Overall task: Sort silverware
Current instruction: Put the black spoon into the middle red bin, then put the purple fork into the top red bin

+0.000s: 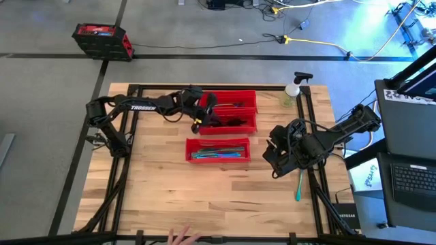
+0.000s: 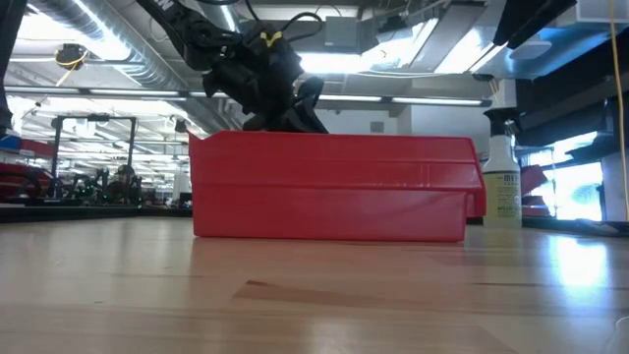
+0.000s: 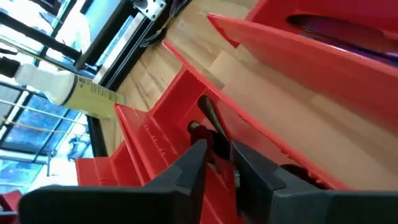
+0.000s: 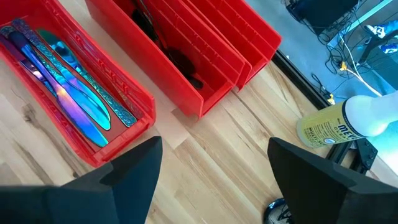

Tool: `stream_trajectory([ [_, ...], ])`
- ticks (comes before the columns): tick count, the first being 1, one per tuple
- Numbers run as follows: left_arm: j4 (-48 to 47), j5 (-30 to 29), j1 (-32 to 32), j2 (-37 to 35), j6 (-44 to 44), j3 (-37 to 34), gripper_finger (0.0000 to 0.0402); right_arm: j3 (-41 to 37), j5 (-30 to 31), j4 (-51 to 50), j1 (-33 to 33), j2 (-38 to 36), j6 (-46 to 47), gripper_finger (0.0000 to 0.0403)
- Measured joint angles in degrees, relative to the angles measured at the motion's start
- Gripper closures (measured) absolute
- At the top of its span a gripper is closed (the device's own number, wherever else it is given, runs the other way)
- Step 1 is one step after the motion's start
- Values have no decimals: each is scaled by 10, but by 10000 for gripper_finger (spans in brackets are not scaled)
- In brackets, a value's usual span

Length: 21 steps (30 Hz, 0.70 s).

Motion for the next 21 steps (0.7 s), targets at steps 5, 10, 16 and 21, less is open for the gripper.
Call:
stream_trajectory([
  [5, 1, -9, 0, 0, -91, 0, 321, 0, 0, 0, 0, 0, -10, 125],
  [10, 7, -46, 0, 0, -116, 0, 305, 0, -6, 0, 0, 0, -24, 125],
  [16, 7, -72, 4, 0, -123, 0, 300, 0, -15, 0, 0, 0, -27, 125],
  [21, 4, -73, 19, 0, -190, 0, 300, 0, -27, 0, 0, 0, -29, 125],
])
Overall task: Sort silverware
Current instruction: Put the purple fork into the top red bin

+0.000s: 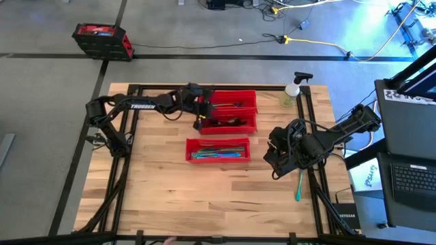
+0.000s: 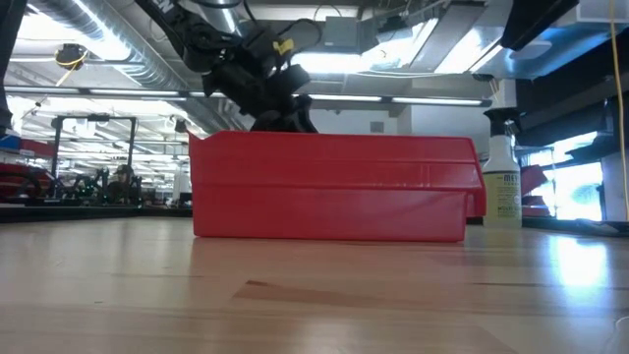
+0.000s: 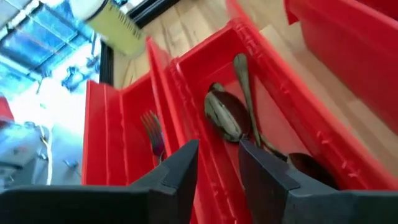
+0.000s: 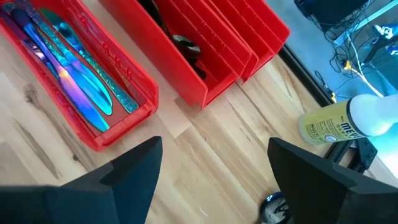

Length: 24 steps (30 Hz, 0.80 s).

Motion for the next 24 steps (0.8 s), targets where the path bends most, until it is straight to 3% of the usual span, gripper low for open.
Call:
stream_trajectory([
  [5, 5, -4, 2, -2, -73, 0, 300, 0, -15, -8, -1, 0, 15, 125],
  [8, 26, 16, -11, -15, -113, 0, 300, 0, -79, -20, -34, 0, 47, 125],
  [11, 77, 55, -29, -31, -153, 0, 300, -4, -113, -19, -70, 4, 11, 125],
  [17, 132, 109, -76, -66, -323, 1, 300, -20, -225, -18, -151, 17, -102, 133],
  [20, 128, 146, -111, -66, -351, 1, 300, -58, -288, -19, -178, 20, -142, 154],
  [24, 128, 151, -187, -66, -357, 0, 300, -128, -348, -17, -189, 21, -175, 183],
])
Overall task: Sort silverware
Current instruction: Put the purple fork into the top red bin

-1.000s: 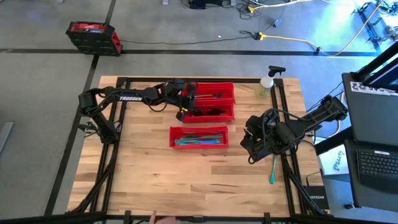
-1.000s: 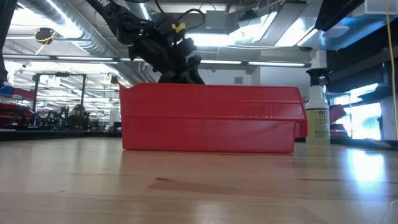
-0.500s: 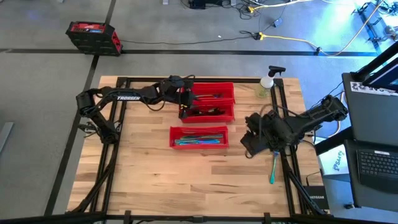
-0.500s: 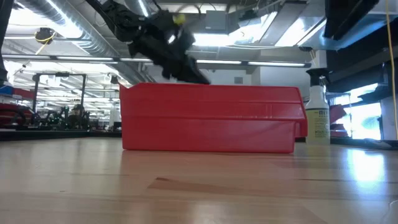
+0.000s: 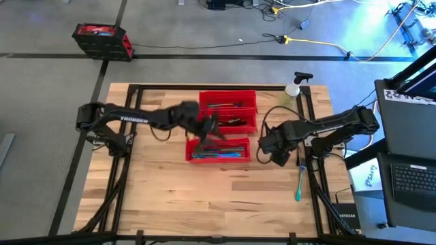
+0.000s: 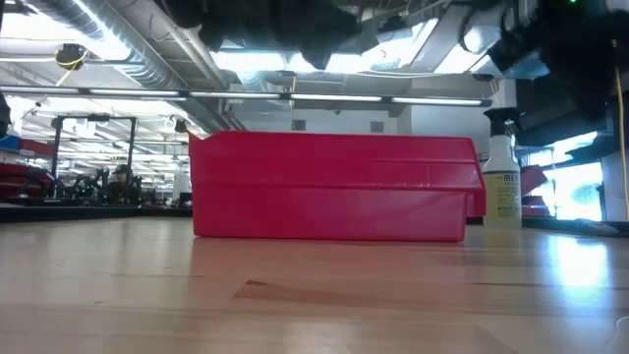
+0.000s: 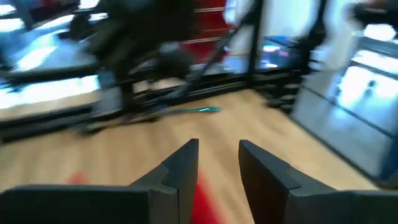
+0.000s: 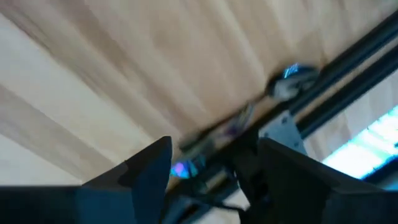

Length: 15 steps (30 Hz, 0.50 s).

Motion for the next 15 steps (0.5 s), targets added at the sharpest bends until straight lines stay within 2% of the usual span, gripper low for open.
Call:
stream_trajectory([
  [4, -1, -18, -83, 0, 49, 0, 300, -66, -44, 4, 0, 5, -49, 203],
  [7, 0, -56, -128, 0, 60, 0, 300, -107, -93, 0, -10, 15, -64, 213],
  [12, -1, -139, -171, 4, 64, 0, 300, -165, -163, 44, -18, 27, -65, 221],
  [15, 3, -159, -180, 10, 47, 0, 300, -186, -207, 91, -17, 27, -53, 221],
])
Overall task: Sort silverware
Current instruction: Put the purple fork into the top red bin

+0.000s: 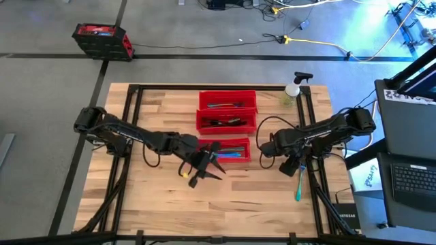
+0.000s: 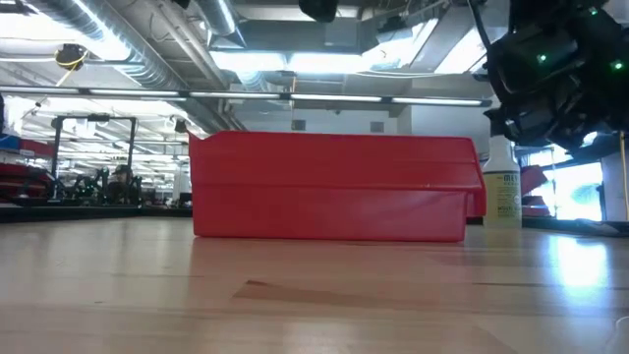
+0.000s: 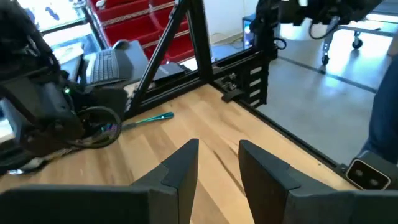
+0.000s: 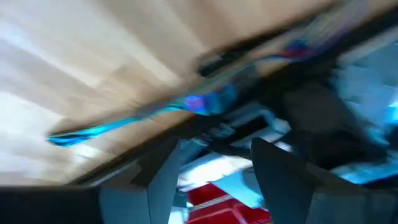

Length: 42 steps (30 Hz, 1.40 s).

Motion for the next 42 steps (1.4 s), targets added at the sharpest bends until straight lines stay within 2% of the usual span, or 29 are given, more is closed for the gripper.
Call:
stream_trajectory([
  [4, -7, -3, -5, 11, -24, 0, 300, -11, -40, 46, 2, 0, 25, 221],
  [7, -3, -2, -9, 21, -41, 0, 300, -12, -109, 78, 32, 0, 2, 221],
  [11, -4, -2, -13, 34, -52, 0, 300, -12, -137, 88, 80, 0, -7, 221],
  [15, -2, -2, -15, 43, -52, 0, 300, -12, -142, 107, 131, 0, 37, 221],
  [20, 1, -2, -19, 43, -52, 0, 300, -12, -158, 170, 182, 11, 147, 221],
  [25, 12, -2, -20, 43, -52, 0, 300, -16, -160, 211, 210, 33, 199, 221],
  [32, 20, -2, -26, 45, -58, 0, 300, -47, -180, 215, 254, 68, 236, 221],
  [37, 18, -2, -33, 45, -60, 0, 300, -77, -186, 342, 276, 69, 285, 221],
  [42, 11, -2, -38, 45, -77, 0, 300, -86, -156, 362, 279, 67, 361, 221],
])
